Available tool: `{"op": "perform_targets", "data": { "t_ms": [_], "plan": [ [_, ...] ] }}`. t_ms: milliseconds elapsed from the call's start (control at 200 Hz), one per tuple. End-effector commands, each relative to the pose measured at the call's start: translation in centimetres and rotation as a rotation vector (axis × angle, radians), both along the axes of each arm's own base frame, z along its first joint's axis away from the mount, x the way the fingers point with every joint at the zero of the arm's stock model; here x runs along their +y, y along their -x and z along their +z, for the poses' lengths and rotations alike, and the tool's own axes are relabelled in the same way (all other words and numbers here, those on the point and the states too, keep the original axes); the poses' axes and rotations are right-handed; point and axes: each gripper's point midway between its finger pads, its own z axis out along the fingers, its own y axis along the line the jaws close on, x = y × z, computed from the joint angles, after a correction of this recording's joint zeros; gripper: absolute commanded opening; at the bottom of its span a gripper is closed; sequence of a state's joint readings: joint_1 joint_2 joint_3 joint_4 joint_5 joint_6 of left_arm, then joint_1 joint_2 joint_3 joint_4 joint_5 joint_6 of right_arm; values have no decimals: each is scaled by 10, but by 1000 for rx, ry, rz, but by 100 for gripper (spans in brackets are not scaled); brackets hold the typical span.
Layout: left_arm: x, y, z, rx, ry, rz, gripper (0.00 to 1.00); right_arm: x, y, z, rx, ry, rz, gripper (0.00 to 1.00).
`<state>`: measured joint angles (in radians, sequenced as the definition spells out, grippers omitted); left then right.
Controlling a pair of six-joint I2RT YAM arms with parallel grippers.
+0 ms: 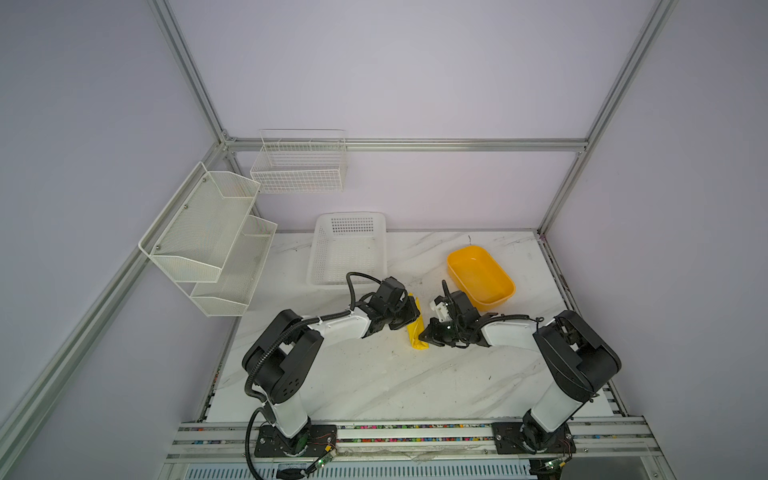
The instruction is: Place the utensils on the paper napkin and roll it up
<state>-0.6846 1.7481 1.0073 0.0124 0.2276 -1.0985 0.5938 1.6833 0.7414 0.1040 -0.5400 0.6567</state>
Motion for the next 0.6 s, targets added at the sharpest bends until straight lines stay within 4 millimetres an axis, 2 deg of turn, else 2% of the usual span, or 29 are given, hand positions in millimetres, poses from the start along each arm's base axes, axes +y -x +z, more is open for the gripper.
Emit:
{"op": "perform_targets", "data": {
  "t_ms": [0,595],
  "plan": [
    [-24,-15,41,-51,83,-13,3,-5,7,-15,23,28,9,4],
    [-42,-25,18,16,88,27,4,-6,9,-17,20,23,8,4]
  ]
}}
